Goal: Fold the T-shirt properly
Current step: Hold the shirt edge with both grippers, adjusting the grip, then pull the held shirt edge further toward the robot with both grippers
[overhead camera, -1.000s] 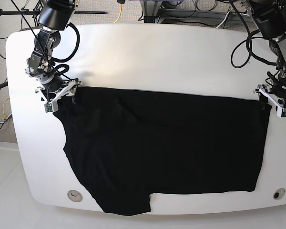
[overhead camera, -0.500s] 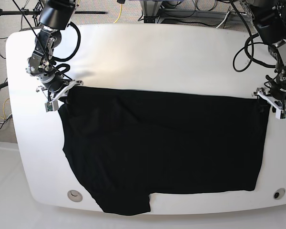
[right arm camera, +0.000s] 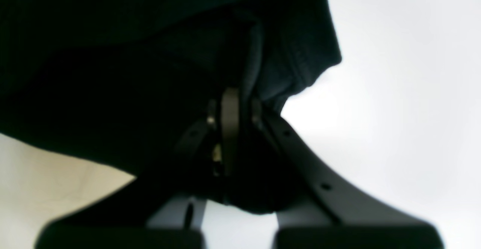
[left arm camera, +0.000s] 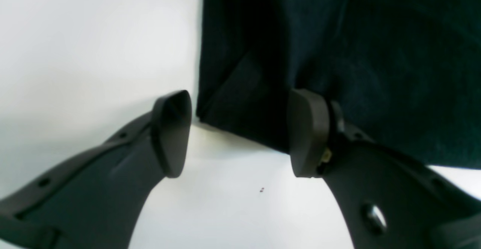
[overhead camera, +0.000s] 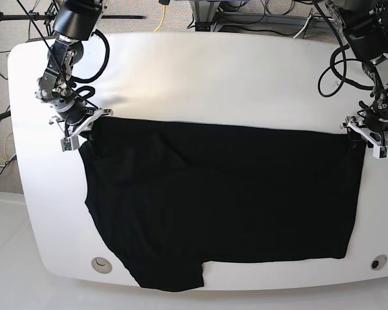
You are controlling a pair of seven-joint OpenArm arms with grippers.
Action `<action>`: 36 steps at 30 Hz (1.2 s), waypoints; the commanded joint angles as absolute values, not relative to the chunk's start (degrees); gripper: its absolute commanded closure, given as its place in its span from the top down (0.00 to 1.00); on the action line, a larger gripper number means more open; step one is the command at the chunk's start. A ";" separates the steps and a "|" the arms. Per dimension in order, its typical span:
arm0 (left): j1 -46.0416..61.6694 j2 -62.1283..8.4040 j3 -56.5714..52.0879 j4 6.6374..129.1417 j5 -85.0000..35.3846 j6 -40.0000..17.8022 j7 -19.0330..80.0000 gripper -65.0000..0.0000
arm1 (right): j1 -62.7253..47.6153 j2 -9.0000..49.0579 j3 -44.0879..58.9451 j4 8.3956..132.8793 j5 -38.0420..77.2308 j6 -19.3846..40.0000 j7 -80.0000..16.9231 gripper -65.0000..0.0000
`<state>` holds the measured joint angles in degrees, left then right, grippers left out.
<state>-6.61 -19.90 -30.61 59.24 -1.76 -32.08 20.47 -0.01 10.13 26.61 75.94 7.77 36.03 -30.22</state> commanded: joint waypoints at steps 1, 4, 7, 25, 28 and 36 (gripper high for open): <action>-8.16 -21.03 -30.47 57.92 -1.30 -32.05 20.22 0.58 | 0.10 10.57 26.53 76.44 6.70 36.19 -31.91 0.00; -8.48 -20.97 -30.51 57.47 -1.31 -32.15 20.23 0.58 | 0.05 10.57 26.51 76.47 6.66 36.28 -31.94 0.00; -8.72 -20.92 -30.49 57.13 -1.27 -32.16 20.29 0.57 | 0.02 10.58 26.50 76.49 6.68 36.36 -31.98 0.00; -9.50 -21.02 -30.35 54.72 -1.67 -32.79 17.75 0.06 | -0.56 10.47 26.50 77.32 7.18 36.64 -30.84 0.00; -9.31 -21.06 -30.34 55.23 -1.66 -32.95 17.45 0.00 | -1.11 10.38 26.51 77.94 7.24 36.65 -30.64 0.00; -5.79 -21.17 -30.85 61.20 -2.48 -34.24 19.20 0.00 | -5.15 9.22 26.41 83.09 7.37 36.91 -29.81 0.00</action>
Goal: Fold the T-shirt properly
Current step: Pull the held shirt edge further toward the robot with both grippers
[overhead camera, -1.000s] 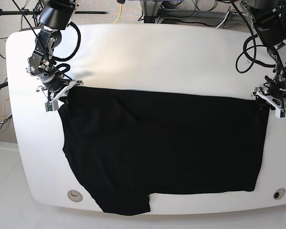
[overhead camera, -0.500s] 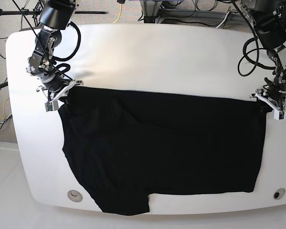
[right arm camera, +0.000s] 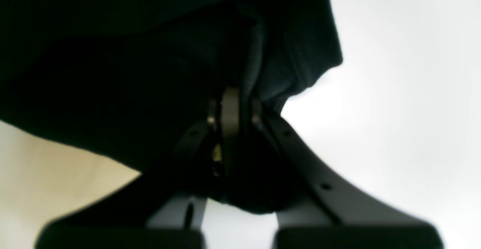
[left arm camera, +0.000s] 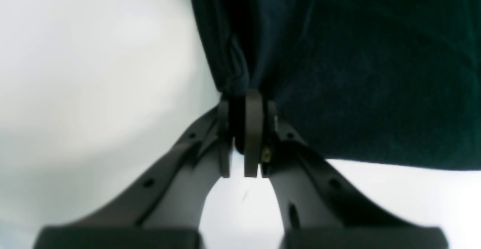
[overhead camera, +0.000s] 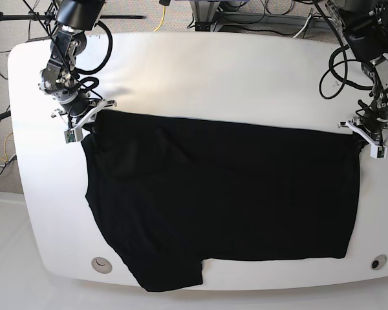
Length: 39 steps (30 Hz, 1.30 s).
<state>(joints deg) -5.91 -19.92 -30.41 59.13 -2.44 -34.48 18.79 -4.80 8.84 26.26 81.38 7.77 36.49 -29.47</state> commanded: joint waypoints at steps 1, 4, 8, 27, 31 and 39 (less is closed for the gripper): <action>-5.29 -21.18 -30.89 61.88 -2.52 -34.32 19.42 0.00 | -5.54 9.13 26.45 83.51 7.39 36.92 -29.83 0.00; -3.25 -21.32 -31.08 63.32 -2.69 -34.55 19.97 0.00 | -6.70 8.91 26.33 85.27 7.25 36.86 -30.43 0.00; -0.97 -21.50 -31.24 64.85 -2.74 -34.69 20.41 0.00 | -7.87 8.80 26.22 87.00 7.06 36.77 -31.01 0.00; 20.19 -20.34 -37.35 85.60 -4.21 -33.94 20.86 0.00 | -21.15 7.81 26.34 98.30 7.28 36.63 -31.77 0.00; 24.82 -19.58 -39.51 88.51 -4.68 -33.93 20.09 0.00 | -24.07 7.51 26.73 100.99 7.22 36.65 -31.77 0.00; 31.54 -19.59 -39.75 93.27 -5.30 -34.09 21.21 0.00 | -28.26 7.48 27.84 102.28 6.95 37.14 -32.65 0.00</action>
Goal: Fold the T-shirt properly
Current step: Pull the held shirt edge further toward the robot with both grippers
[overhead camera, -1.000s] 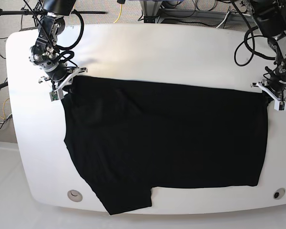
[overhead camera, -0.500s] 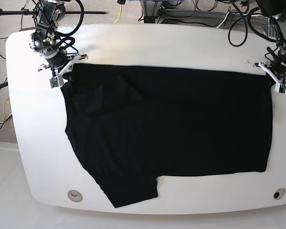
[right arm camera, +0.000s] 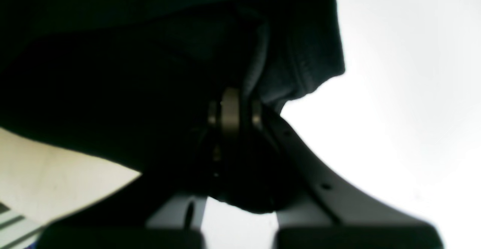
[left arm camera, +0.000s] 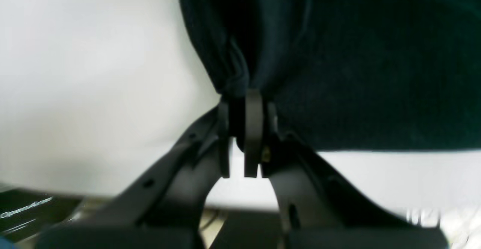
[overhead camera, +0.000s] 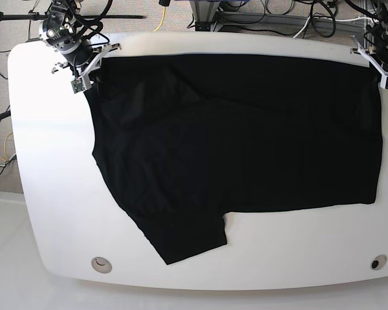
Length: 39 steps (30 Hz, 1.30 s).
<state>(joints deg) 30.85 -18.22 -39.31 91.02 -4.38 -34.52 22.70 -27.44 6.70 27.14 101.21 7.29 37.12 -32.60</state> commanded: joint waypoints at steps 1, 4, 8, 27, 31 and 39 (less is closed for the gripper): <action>32.03 -19.60 -39.77 93.51 -5.26 -34.07 21.30 0.00 | -28.54 7.50 28.00 102.26 6.92 37.15 -32.70 0.00; 33.40 -19.57 -39.74 94.09 -5.27 -34.02 21.36 0.00 | -29.45 7.50 28.26 102.35 6.97 37.20 -32.80 0.00; 36.08 -19.27 -39.42 95.30 -5.60 -34.38 21.30 0.00 | -31.61 7.63 27.93 103.21 6.81 37.32 -33.45 0.00; 37.79 -19.05 -39.50 94.69 -5.37 -35.99 21.28 0.03 | -34.43 6.28 28.16 103.38 6.35 38.19 -34.09 0.01; 38.73 -19.07 -39.82 95.88 -5.54 -35.81 21.13 0.04 | -34.55 6.25 28.20 103.58 6.31 38.23 -34.67 0.00; 37.37 -19.35 -39.91 95.97 -5.74 -36.15 21.01 0.10 | -33.79 6.45 28.25 104.56 6.89 38.78 -33.58 0.01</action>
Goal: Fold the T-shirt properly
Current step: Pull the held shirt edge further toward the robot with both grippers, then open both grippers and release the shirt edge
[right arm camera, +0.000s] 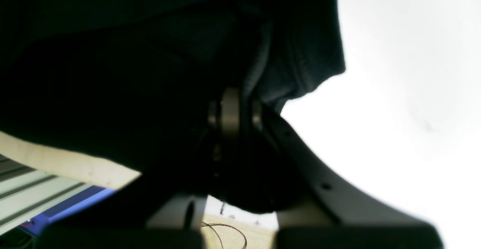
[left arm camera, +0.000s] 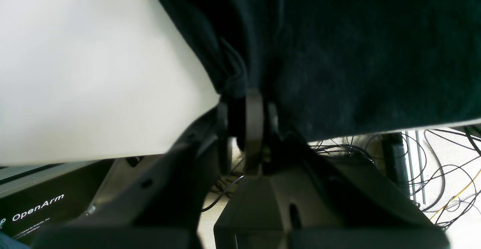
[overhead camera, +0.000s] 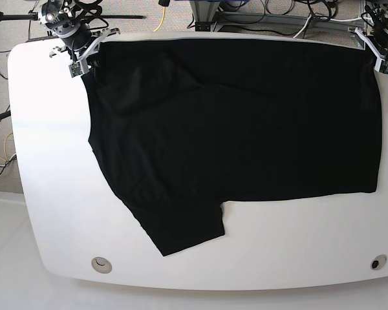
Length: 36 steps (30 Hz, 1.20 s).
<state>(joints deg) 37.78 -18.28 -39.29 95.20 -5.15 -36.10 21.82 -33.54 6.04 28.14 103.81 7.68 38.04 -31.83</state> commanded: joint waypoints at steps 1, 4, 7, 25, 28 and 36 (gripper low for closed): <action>37.17 -19.38 -40.00 96.01 -5.75 -36.22 21.22 0.13 | -33.69 6.47 28.26 104.71 6.88 38.89 -33.73 0.02; 36.57 -19.49 -40.18 96.11 -5.92 -36.37 22.22 0.24 | -33.35 6.52 28.24 105.16 6.89 38.99 -34.39 0.12; 36.36 -19.67 -40.33 96.37 -6.15 -36.31 23.12 0.36 | -33.13 6.56 28.23 105.57 6.93 39.08 -35.05 0.26; 32.04 -20.69 -48.34 100.48 -7.12 -37.47 25.56 0.47 | -31.90 6.59 30.66 114.75 6.95 39.04 -37.46 0.51; 31.28 -20.57 -50.29 100.72 -7.28 -37.71 26.09 0.49 | -31.51 6.60 32.09 114.88 6.89 39.03 -36.90 0.51; 27.66 -20.55 -51.46 100.90 -7.60 -37.91 28.20 0.57 | -28.31 7.23 33.78 114.00 7.49 39.01 -36.29 0.51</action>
<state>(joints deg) 28.75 -19.38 -51.44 99.88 -7.11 -38.17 28.60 -29.82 6.50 33.78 113.25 6.15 38.81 -37.85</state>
